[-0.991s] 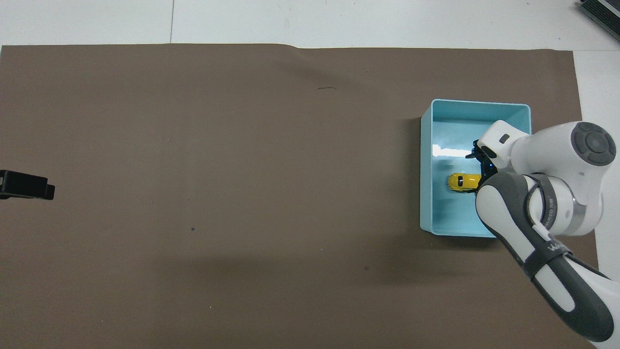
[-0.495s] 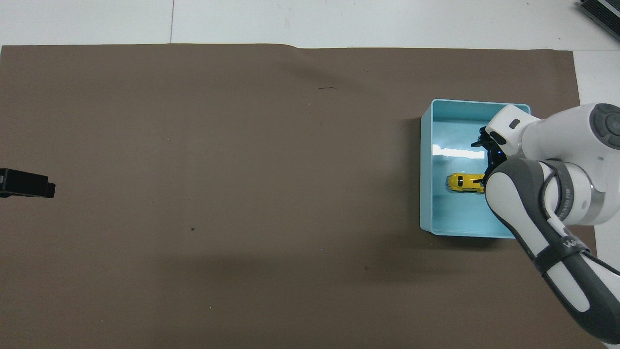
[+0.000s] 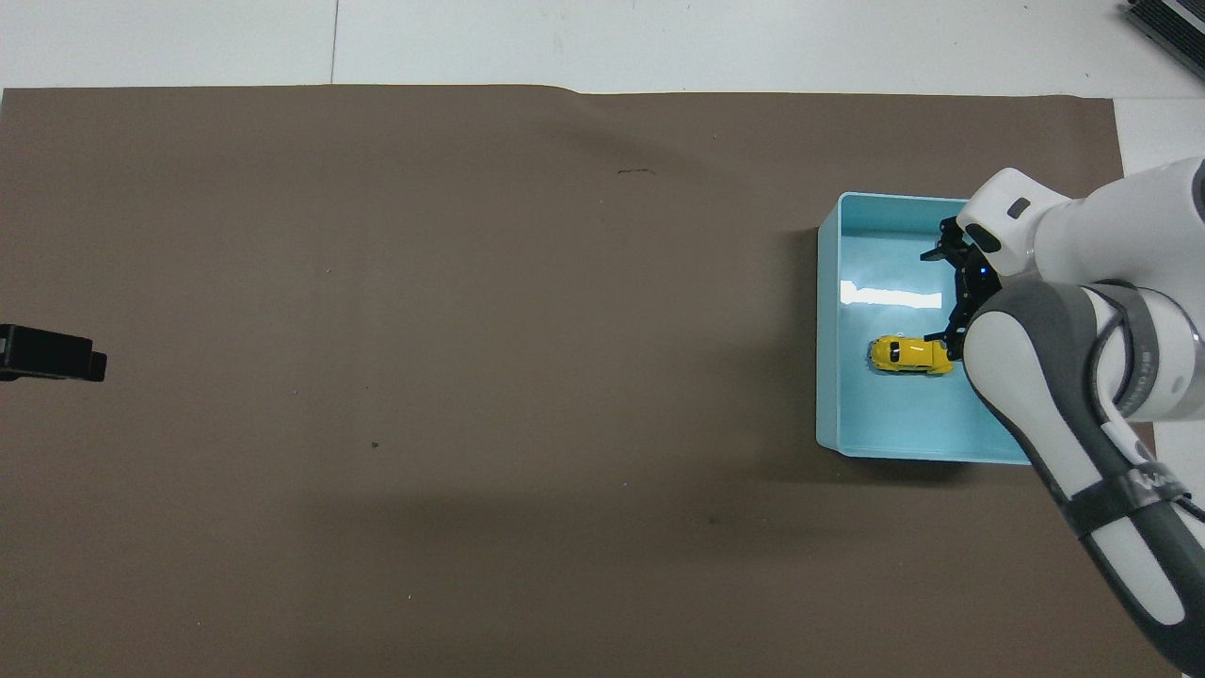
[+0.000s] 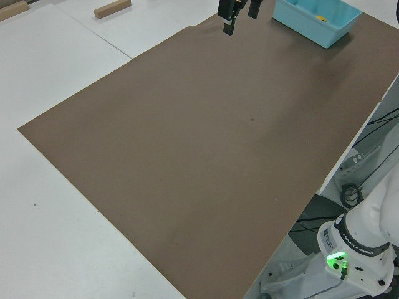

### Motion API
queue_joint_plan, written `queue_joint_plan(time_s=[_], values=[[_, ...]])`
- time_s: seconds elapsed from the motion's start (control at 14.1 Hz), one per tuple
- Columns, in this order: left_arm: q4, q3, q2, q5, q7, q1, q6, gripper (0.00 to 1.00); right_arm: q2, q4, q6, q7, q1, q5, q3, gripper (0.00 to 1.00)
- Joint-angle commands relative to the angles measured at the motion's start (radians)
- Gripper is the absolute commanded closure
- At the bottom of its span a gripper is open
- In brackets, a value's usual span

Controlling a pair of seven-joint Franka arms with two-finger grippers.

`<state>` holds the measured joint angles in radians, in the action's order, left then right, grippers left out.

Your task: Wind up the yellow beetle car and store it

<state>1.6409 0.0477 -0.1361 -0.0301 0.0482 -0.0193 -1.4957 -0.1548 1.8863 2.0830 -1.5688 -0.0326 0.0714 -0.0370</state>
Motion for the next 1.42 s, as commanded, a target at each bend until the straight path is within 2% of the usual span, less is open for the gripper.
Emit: queue_joint_plan(time_s=[0.0, 0.35, 0.92, 1.34], values=[[-0.010, 0.006, 0.004, -0.002, -0.004, -0.013, 0.012, 0.00, 0.006, -0.045, -0.060, 0.026, -0.013, 0.033, -0.006, 0.00], [-0.010, 0.006, 0.003, -0.002, -0.004, -0.013, 0.012, 0.00, 0.102, -0.052, -0.118, 0.183, 0.005, 0.030, 0.006, 0.00], [-0.010, 0.006, 0.004, -0.002, -0.005, -0.013, 0.012, 0.00, 0.127, -0.148, -0.236, 0.344, 0.000, 0.028, 0.046, 0.00], [-0.010, 0.006, 0.003, -0.002, -0.005, -0.013, 0.012, 0.00, 0.152, -0.165, -0.288, 0.582, -0.001, 0.018, 0.037, 0.00]])
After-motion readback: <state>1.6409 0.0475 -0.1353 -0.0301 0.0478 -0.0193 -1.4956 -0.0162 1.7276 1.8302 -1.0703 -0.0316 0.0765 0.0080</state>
